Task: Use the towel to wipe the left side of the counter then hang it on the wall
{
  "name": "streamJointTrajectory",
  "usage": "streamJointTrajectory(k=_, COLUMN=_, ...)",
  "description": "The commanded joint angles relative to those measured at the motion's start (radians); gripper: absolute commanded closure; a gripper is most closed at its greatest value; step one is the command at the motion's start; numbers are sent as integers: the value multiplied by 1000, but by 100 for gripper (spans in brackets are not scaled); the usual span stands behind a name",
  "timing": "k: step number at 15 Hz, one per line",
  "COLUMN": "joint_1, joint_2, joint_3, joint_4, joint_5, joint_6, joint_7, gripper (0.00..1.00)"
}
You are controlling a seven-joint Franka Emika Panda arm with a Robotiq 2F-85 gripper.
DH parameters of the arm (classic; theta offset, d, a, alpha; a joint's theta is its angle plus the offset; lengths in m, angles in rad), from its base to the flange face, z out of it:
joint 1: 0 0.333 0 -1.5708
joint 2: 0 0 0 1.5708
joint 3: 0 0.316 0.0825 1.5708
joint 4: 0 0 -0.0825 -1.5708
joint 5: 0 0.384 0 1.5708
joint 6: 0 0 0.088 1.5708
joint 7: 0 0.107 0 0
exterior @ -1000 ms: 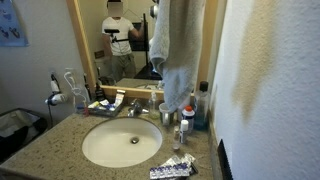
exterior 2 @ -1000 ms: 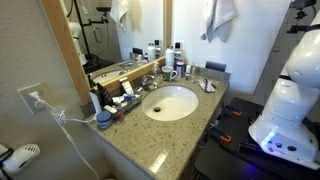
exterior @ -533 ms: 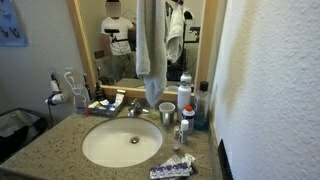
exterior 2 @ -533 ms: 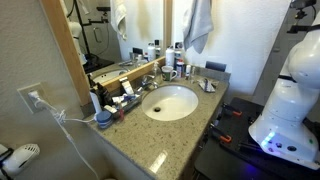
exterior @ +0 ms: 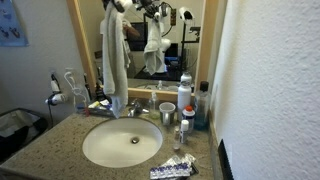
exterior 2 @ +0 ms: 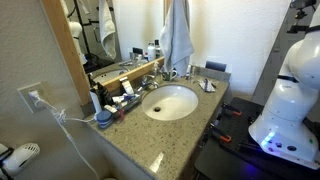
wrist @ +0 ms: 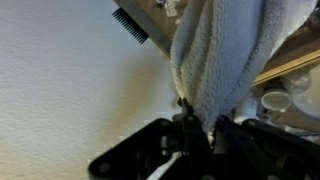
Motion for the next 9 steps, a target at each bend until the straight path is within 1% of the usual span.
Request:
streamJointTrajectory(k=1, joint_1=32, joint_2=14, joint_3=33, joint_4=-51, joint_5=115, joint_6=64, joint_7=-61, gripper=97)
streamJointTrajectory(k=5, joint_1=59, joint_2=30, joint_3=52, joint_4=-125, joint_5=262, joint_6=163, joint_7=-153, gripper=97)
streamJointTrajectory(k=9, joint_1=62, joint_2=29, joint_3=52, joint_4=-242, joint_5=428, joint_6=282, joint_7=-300, gripper=97)
